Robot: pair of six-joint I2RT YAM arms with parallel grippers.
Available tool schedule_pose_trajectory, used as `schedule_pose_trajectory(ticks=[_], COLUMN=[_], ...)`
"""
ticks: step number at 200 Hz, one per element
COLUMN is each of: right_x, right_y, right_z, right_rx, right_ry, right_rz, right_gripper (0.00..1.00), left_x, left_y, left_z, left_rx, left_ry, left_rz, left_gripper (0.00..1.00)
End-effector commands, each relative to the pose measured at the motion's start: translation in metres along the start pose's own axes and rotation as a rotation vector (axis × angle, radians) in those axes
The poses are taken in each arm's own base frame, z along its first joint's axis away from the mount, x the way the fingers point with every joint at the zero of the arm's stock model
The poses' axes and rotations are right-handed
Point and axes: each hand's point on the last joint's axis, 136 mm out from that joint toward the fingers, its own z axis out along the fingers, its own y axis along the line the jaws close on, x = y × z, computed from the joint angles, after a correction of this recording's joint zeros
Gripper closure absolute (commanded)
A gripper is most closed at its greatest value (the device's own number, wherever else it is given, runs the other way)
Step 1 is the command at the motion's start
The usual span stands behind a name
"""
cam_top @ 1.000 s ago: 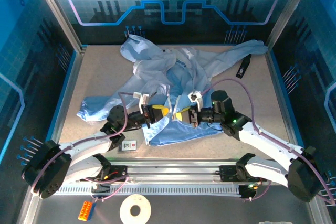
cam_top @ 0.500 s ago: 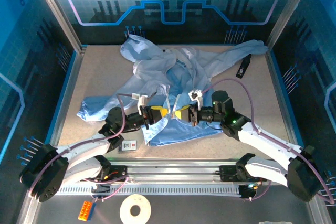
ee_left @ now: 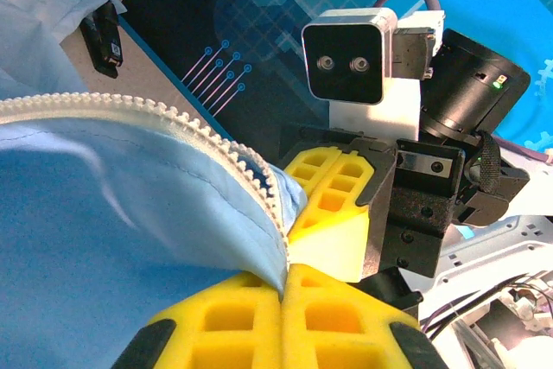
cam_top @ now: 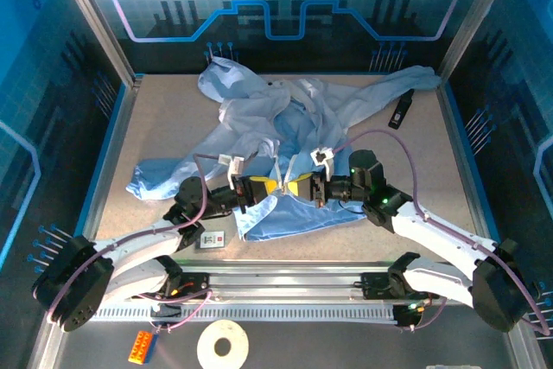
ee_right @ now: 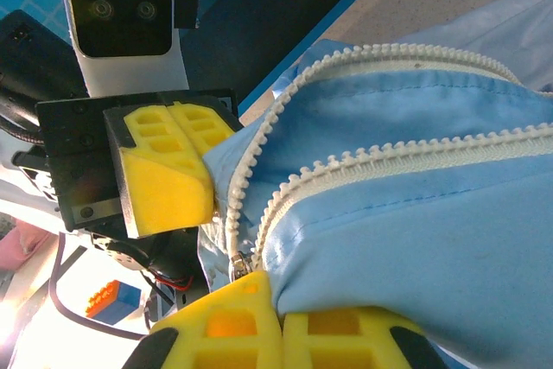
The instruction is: Zip up the jacket
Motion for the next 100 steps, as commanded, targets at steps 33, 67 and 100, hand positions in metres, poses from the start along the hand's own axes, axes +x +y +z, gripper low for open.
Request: schedule_pose_trajectory(ticks=[33,67,100], right_x=[-0.009,-0.006,-0.007], right_y=[0.004,0.006,0.007], right_z=[0.001,0.002,0.003], right_rx=[-0.029,-0.043,-0.050], right_ry=[-0.032,-0.019,-0.020], right_rz=[-0.023,-0.018,-0.019], right_gripper=[1.00,1.00,1.00], left_x=[-0.008,-0.016,-0.013], left_y=[-0.006,-0.005,-0.002], left_z=[0.000,-0.002,-0.002], left_rx=[0.013,-0.010,-0.028], left_ry=[-0.045,-0.081,-0.066], left_rz=[0.002,0.019,0.024], left_gripper=[1.00,1.00,1.00])
